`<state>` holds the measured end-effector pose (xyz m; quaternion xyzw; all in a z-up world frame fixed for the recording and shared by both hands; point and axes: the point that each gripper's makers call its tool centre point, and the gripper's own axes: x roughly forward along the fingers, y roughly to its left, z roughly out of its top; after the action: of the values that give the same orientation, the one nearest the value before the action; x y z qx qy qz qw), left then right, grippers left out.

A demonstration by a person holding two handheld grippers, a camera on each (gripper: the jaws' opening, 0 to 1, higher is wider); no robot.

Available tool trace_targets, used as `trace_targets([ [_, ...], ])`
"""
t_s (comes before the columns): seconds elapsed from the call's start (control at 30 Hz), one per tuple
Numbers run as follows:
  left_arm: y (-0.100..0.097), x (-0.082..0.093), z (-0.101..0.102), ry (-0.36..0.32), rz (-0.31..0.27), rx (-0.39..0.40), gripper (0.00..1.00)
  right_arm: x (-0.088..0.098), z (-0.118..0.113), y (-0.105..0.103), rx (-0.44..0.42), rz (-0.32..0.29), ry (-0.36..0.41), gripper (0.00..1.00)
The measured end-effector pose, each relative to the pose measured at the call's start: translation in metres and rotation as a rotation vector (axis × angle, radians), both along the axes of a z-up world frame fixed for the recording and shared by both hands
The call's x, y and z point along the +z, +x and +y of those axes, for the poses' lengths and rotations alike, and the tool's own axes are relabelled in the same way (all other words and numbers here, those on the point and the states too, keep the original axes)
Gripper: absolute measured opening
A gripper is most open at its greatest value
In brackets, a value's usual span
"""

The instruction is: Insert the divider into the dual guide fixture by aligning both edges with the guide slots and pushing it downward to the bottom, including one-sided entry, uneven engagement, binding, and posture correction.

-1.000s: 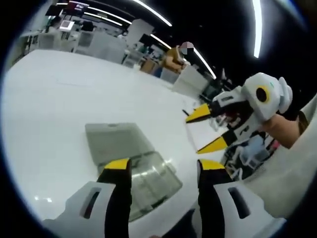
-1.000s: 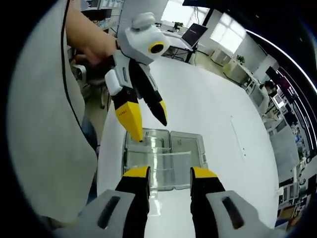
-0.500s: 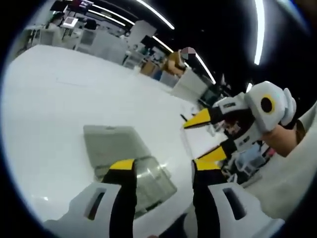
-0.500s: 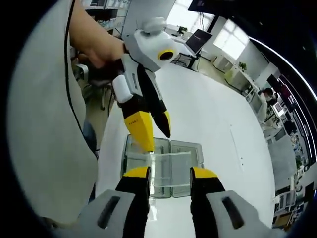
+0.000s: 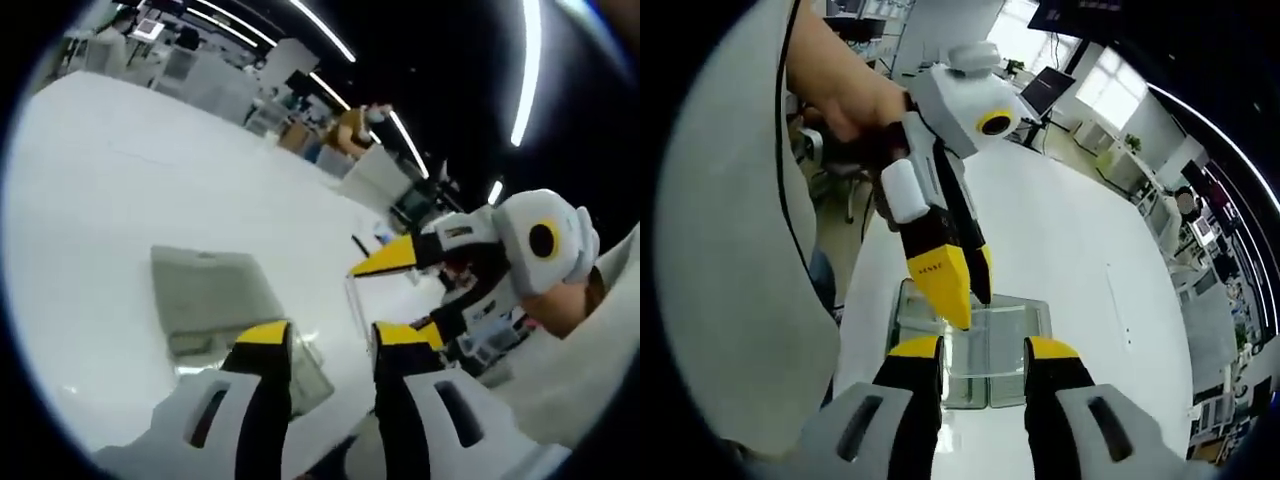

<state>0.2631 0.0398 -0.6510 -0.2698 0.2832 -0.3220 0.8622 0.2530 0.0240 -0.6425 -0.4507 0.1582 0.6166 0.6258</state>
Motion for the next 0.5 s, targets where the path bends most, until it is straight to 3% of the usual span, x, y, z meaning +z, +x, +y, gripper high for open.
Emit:
trace_targets([
  [0.3, -0.006, 0.005, -0.009, -0.077, 0.071, -0.017, 0.12, 0.001, 0.0, -0.002, 0.012, -0.019, -0.002, 0.27],
  [0.5, -0.008, 0.006, -0.013, -0.093, 0.084, -0.025, 0.03, 0.0, 0.0, -0.003, 0.019, -0.033, -0.009, 0.27],
])
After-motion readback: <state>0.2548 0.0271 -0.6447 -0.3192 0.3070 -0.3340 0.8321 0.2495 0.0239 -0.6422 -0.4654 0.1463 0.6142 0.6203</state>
